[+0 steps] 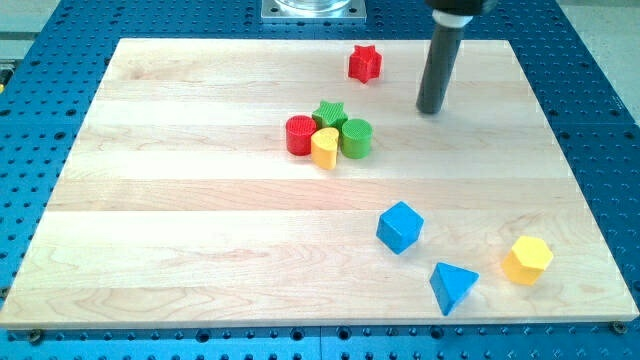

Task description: Push the red star into the group of blocks

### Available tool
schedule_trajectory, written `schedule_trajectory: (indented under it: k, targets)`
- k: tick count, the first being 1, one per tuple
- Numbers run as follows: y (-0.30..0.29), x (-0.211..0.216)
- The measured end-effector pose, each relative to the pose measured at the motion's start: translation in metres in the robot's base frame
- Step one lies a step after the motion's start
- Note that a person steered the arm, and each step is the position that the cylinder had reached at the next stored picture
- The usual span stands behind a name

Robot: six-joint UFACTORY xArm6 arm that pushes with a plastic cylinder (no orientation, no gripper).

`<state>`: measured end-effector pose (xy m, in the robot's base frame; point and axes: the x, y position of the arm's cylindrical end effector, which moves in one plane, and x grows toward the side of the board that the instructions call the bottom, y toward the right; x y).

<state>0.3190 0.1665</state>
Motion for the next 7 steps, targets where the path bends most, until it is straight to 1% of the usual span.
schedule_trajectory:
  k: [1, 2, 3, 4, 5, 6, 7]
  targets:
    - [0.047, -0.017]
    - [0.058, -0.072]
    - [0.015, -0.097]
    - [-0.063, -0.090]
    - [-0.120, -0.022]
    - [-0.185, 0.021]
    - [-0.166, 0.004]
